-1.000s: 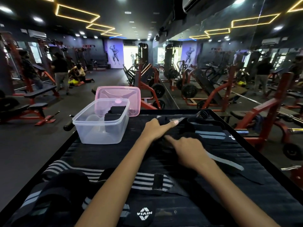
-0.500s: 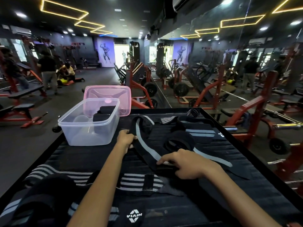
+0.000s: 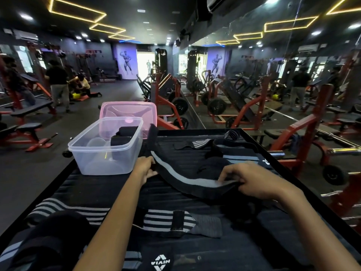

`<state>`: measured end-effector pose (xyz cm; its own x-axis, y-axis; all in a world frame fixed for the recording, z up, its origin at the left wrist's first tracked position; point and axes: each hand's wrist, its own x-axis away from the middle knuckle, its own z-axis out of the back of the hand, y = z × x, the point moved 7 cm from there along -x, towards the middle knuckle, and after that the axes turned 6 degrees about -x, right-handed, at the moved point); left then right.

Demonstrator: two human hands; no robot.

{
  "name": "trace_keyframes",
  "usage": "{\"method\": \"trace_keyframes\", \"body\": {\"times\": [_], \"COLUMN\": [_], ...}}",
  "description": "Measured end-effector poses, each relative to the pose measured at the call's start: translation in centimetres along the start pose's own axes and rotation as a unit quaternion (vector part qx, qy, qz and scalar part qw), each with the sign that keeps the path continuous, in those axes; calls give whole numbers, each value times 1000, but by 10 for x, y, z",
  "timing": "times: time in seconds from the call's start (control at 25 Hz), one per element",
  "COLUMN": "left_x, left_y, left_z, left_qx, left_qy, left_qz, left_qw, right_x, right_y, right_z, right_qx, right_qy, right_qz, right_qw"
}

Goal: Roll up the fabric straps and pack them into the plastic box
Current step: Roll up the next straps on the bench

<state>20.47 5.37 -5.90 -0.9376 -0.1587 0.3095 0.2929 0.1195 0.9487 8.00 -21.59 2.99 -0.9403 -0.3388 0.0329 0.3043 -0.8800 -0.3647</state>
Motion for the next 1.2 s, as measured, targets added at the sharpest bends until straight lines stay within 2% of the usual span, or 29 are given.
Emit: {"method": "trace_keyframes", "body": {"times": [0.16,0.32,0.44,0.56,0.72,0.84,0.92,0.96,1.08,1.2], "left_x": [5,19,30,47,65,81,89,90,98,108], "left_y": [-3,17,32,39,38,39,29,20,8,11], "left_z": [2,-9,-7,-1,13,21,20,17,7,-3], "left_qx": [24,35,40,34,-38,-170,-286,-317,-259,-297], "left_qy": [-14,-57,-69,-75,-39,17,31,4,-77,-109], "left_qz": [21,-16,-53,-94,-191,-252,-232,-218,-219,-261], "left_qw": [999,998,995,992,980,953,929,923,938,912], "right_x": [-6,-22,-48,-77,-107,-135,-157,-166,-175,-161], "right_y": [-14,-40,-39,-36,-41,-32,-29,-27,-11,-6], "right_z": [35,48,51,58,63,65,48,35,-6,-17], "right_qx": [72,137,123,55,-16,-69,-65,-69,-108,-96], "right_qy": [152,312,397,434,444,428,349,297,143,108], "right_qz": [19,52,49,60,110,77,63,58,16,22], "right_qw": [986,939,908,897,889,898,933,951,984,989]}}
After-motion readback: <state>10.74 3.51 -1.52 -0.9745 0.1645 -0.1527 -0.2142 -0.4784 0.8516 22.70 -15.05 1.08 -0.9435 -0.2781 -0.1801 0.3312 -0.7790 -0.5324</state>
